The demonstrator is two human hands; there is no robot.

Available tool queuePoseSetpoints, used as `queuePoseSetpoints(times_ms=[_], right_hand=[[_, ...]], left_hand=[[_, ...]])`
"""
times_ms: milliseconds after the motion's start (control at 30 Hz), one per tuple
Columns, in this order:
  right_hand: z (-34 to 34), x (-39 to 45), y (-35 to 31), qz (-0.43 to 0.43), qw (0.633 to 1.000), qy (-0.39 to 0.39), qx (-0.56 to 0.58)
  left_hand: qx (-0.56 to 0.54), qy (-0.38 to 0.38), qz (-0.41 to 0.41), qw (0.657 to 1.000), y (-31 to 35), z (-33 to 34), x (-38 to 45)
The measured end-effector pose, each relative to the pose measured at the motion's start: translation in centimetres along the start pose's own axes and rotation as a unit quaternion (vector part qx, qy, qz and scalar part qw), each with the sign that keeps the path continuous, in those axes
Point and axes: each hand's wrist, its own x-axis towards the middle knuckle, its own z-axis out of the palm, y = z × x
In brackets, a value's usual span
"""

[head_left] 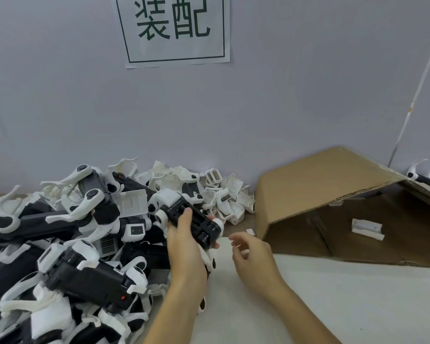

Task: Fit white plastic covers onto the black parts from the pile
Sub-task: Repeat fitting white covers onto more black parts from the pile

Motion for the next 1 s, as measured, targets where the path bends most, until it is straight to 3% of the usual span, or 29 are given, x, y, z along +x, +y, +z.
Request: queuePoseSetpoints(times_ms=[133,233,333,567,733,900,1000], right_hand=[[1.4,2.2,-0.7,-0.043,0.995,-0.047,-0.074],[2.8,3.9,-1.8,-0.028,0.992,-0.094,-0.080],[3.8,4.8,-2.7,-0.036,0.987,-0.111,-0.111],[3.8,3.5,-2.6,-0.011,0.998,-0.067,-0.007],[1.8,2.4,-2.0,-0.042,0.998,-0.003,-0.047],[0.0,0.2,-1.2,-0.015,0.993,0.072,0.095],[-0.6,-0.8,-1.1,0.023,0.982,0.047,0.183]], left_hand=[[-0.024,0.023,0.005,0.999,0.3,-0.5,0.2],[-0.035,0.038,-0.010,0.999,0.4,-0.6,0.3],[-0.038,0.013,-0.014,0.999,0.4,-0.5,0.3],[0.019,-0.027,-0.022,0.999,0.0,-0.5,0.6],[0.053,-0.042,-0.024,0.997,0.0,-0.6,0.5],[0.114,-0.087,0.000,0.990,-0.5,-0.5,0.3],[0.149,-0.114,0.002,0.982,-1.0,-0.3,0.0]])
